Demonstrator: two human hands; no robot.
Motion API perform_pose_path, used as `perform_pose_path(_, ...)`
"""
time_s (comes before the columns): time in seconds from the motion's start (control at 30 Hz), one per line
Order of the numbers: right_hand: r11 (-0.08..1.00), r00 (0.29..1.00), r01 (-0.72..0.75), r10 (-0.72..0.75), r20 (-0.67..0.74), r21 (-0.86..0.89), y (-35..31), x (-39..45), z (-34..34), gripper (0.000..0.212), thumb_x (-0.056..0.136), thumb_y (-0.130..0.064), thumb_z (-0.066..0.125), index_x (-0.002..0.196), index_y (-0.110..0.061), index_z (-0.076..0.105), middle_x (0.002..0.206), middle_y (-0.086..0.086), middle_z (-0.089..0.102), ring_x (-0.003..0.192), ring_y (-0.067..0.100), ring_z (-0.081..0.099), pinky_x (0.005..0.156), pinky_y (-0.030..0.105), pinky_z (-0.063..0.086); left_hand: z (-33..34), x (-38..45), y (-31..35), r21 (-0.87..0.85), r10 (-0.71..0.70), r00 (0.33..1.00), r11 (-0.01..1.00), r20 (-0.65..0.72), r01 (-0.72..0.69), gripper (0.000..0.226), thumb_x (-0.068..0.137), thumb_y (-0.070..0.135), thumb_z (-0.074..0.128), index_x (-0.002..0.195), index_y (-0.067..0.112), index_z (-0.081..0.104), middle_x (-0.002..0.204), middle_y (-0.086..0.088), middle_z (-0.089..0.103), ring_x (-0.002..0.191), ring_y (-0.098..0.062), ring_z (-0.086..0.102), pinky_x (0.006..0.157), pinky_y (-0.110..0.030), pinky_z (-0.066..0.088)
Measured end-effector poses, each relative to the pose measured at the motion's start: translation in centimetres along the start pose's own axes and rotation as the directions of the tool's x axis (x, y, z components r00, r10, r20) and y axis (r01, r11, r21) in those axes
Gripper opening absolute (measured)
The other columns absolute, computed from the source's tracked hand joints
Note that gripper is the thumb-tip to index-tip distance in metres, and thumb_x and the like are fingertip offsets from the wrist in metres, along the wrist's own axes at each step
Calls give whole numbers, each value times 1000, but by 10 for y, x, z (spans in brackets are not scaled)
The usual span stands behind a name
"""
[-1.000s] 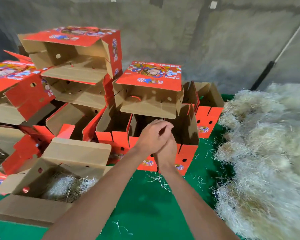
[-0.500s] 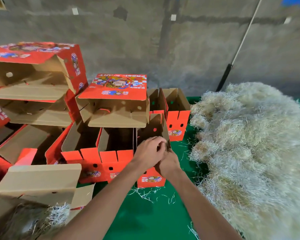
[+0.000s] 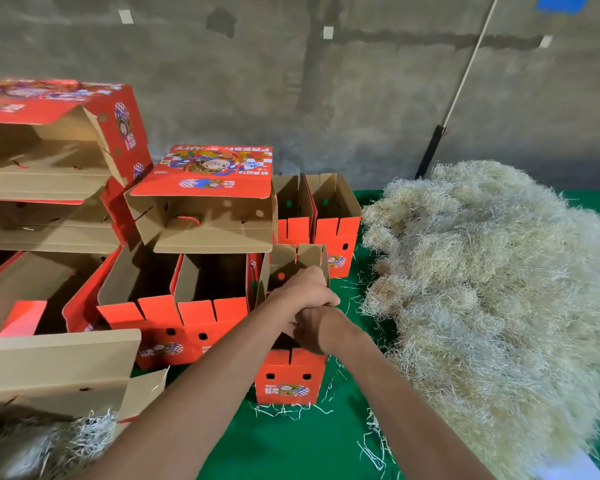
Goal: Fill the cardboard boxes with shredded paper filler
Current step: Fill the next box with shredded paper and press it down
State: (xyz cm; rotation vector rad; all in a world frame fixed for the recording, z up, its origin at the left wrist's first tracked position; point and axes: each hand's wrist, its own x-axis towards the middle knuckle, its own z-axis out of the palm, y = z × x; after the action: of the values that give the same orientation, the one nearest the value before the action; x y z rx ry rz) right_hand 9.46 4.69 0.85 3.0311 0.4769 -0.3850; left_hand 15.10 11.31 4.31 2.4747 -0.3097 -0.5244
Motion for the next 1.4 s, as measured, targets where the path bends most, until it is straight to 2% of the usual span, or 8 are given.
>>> perform_pose_path(0.23,956,982,80,-27,-187,283,16,-41,-28,22,99,-12,49,107,-2,67,102,21,70,91,34,67,76,42,54,-4,18,16,94,-30,999,995,11,29,19,77,6,67,66,10,52,62,-4,50,56,-18,54,50,-28,38)
perform_pose_path(0.53,874,919,184,9,-393,451,36,-48,-36,30,78,-1,52,49,-5,49,46,14,43,46,36,42,49,28,31,-9,8,-4,-50,8,995,999,103,-2,34,81,-9,49,51,8,49,40,0,46,36,-11,51,41,-20,45)
perform_pose_path(0.7,853,861,28,244,-446,522,58,-31,-40,27,85,-10,50,59,-12,55,51,0,50,52,23,46,51,31,39,2,-13,-10,-9,54,975,999,215,-54,5,79,1,64,84,-1,66,66,-7,62,59,-21,69,60,-36,61)
perform_pose_path(0.9,861,870,-90,313,-382,500,78,-20,-13,21,91,-14,60,110,-16,70,111,4,69,106,24,61,86,40,55,6,-33,-10,6,-32,883,999,469,33,43,84,7,74,122,3,54,96,-9,60,62,-14,60,51,-25,54)
perform_pose_path(1.03,727,852,-265,484,-199,634,94,-13,1,25,93,-16,62,117,-7,62,104,12,69,96,32,67,82,43,57,3,-29,-17,95,150,989,984,4,-149,29,91,29,70,117,22,61,116,2,59,95,-12,60,70,-27,48)
perform_pose_path(1.13,701,855,-281,493,-161,655,99,-11,12,25,98,-16,57,118,-5,65,103,15,71,91,33,70,81,47,59,4,-18,-28,301,275,925,934,-263,-192,45,91,20,67,133,20,50,135,-3,49,125,-21,46,104,-37,43)
perform_pose_path(1.23,685,849,-276,503,-164,674,102,-11,16,26,102,-24,55,114,-9,71,100,12,73,82,28,69,77,38,58,7,-10,-35,481,331,886,864,-324,-146,55,93,21,64,143,16,42,141,-6,47,132,-25,40,110,-42,36)
perform_pose_path(1.4,641,846,-327,525,-86,694,109,-12,22,51,97,-47,59,60,-12,55,53,0,54,48,16,54,50,23,43,10,-3,-35,281,187,961,951,-205,-125,36,99,16,53,135,19,53,125,-9,63,110,-26,63,90,-43,56)
